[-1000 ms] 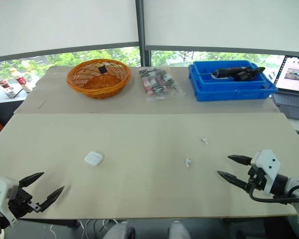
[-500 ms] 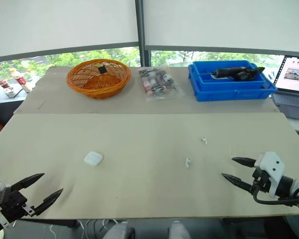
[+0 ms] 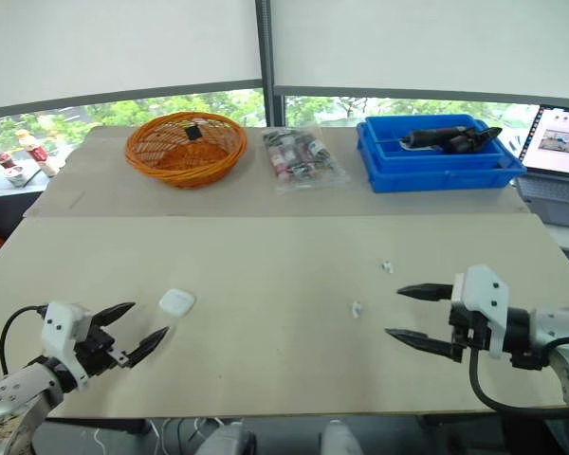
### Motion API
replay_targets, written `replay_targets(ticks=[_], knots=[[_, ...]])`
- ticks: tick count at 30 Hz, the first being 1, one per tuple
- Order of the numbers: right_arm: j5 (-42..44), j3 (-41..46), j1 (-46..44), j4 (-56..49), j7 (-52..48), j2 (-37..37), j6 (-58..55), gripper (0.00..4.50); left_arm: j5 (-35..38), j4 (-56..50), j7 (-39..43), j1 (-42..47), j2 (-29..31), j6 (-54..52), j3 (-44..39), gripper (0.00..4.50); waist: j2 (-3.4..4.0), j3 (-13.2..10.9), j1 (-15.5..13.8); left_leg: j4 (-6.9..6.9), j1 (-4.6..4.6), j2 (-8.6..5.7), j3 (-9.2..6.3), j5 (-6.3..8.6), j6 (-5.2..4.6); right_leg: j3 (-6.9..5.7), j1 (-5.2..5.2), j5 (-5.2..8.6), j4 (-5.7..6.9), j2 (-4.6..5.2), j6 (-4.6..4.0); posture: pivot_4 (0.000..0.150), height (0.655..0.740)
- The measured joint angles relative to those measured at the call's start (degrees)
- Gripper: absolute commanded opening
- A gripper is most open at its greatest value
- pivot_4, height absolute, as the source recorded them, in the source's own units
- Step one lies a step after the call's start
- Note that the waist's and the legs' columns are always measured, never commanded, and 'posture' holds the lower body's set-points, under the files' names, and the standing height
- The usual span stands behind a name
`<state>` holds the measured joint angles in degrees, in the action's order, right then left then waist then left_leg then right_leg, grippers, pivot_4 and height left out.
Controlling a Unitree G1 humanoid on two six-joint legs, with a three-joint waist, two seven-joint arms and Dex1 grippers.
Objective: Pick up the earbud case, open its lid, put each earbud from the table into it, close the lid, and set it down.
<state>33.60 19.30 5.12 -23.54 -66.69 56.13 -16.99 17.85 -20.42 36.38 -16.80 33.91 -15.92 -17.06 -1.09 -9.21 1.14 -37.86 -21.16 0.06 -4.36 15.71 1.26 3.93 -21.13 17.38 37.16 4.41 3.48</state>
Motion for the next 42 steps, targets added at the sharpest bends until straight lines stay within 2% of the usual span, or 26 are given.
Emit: replay_targets(ticks=[6,15,27,28,31,35,42], knots=[[3.7,-4.1,-8.1,-4.1,0.7,0.7,-6.2,3.62,-0.6,2.1,-2.1,3.9,-1.1,-4.5,4.5,4.50,-0.04,0.0,-0.4,0.00,-0.01,-0.06,-0.06,0.00,0.00,-0.05,-0.04,-0.01,0.02,0.03,0.01,0.150,0.7400],[5.5,-7.8,-13.2,-6.4,0.6,0.4,-9.3,3.62,-0.4,6.5,-2.1,10.4,-2.5,-6.6,6.6,4.50,0.00,0.0,-0.9,-0.01,0.02,-0.10,-0.07,-0.04,0.06,-0.09,-0.02,-0.02,0.09,0.05,-0.01,0.150,0.7400],[6.0,-8.9,-13.8,-6.9,0.6,0.3,-10.0,3.62,-1.6,8.6,-2.0,16.7,-1.9,-10.9,10.6,4.50,0.07,0.0,-1.8,-0.03,0.05,-0.13,-0.07,-0.07,0.09,-0.09,-0.02,-0.03,0.18,0.06,0.00,0.150,0.7400],[6.0,-8.9,-13.7,-7.0,0.6,0.3,-10.0,3.67,-1.7,8.7,-1.9,16.9,-1.9,-11.0,10.7,3.98,0.07,0.0,-1.8,-0.04,0.05,-0.13,-0.07,-0.08,0.09,-0.09,-0.01,-0.03,0.18,0.06,0.00,0.150,0.7400],[6.0,-8.9,-13.2,-7.5,0.7,0.3,-10.0,3.67,-2.2,9.5,-1.8,18.3,-1.9,-10.5,12.0,2.88,0.08,0.0,-1.8,-0.04,0.05,-0.13,-0.06,-0.09,0.10,-0.10,-0.01,-0.03,0.19,0.06,0.00,0.150,0.7400],[5.8,-8.9,-12.3,-8.0,0.6,0.3,-9.9,3.67,-3.3,11.1,-1.5,20.0,-2.0,-8.9,13.5,2.70,0.08,0.0,-1.9,-0.04,0.04,-0.14,-0.05,-0.09,0.10,-0.10,-0.01,-0.03,0.18,0.07,0.00,0.150,0.7400],[5.4,-8.7,-10.5,-9.0,2.0,0.3,-10.4,3.67,-4.2,11.7,-0.5,18.9,-2.1,-4.8,13.6,2.70,0.08,0.0,-1.7,-0.04,0.04,-0.13,-0.08,-0.09,0.10,-0.09,-0.02,-0.03,0.16,0.07,0.00,0.150,0.7400]])
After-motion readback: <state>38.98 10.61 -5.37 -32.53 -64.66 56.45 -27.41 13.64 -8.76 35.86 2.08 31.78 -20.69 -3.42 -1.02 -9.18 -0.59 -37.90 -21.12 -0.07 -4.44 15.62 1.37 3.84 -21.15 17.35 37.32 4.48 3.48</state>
